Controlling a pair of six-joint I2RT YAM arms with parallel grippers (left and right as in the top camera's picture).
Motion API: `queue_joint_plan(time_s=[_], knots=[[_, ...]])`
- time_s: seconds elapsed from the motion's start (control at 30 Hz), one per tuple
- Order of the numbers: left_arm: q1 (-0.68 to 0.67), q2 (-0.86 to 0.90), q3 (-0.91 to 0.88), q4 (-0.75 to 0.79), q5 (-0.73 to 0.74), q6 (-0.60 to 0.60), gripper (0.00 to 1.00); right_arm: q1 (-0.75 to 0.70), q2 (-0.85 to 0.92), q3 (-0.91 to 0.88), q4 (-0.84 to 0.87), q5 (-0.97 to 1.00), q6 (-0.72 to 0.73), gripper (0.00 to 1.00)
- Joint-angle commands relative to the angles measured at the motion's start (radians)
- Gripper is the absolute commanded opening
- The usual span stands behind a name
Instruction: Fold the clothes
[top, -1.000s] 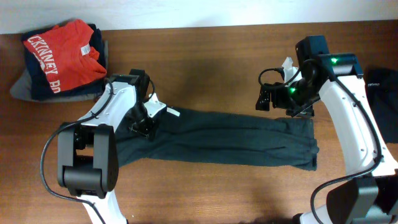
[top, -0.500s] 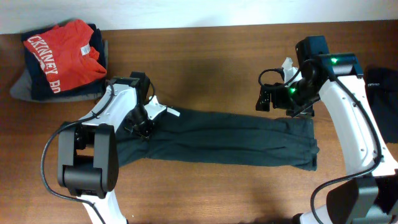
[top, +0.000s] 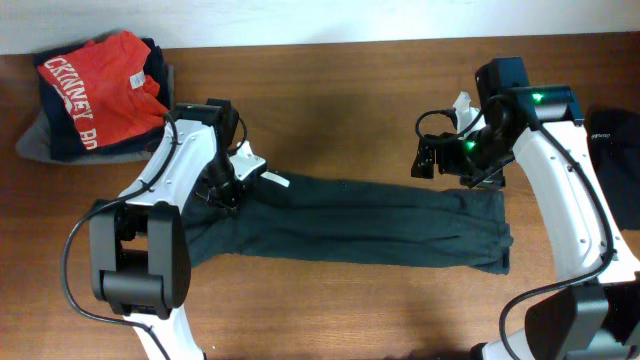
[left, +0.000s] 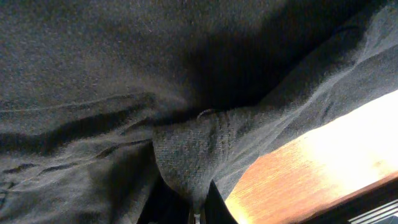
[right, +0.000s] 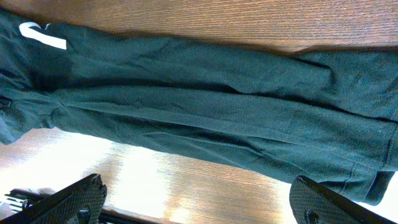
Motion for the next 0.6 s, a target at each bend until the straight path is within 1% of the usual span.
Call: queue_joint_plan(time_s=[0.0,0.17,0.4,0.57], knots=[[-0.014,-0.025,0.018,0.006,-0.019,0.009,0.01,0.008,-0.021,-0.007,0.003,0.005,-0.011,0.99],[-0.051,-0.024,0.019,0.032,-0.086,0.009,0.01,0.008,-0.021,-0.007,0.004,0.005,-0.011,0.99],[-0.108,-0.024,0.019,0.086,-0.239,0.008,0.01,0.008,-0.021,-0.007,0.006,0.006,-0.011,0.99],[-0.137,-0.024,0.019,0.098,-0.283,0.008,0.01,0.008,-0.021,-0.007,0.007,0.005,-0.011,0.99]])
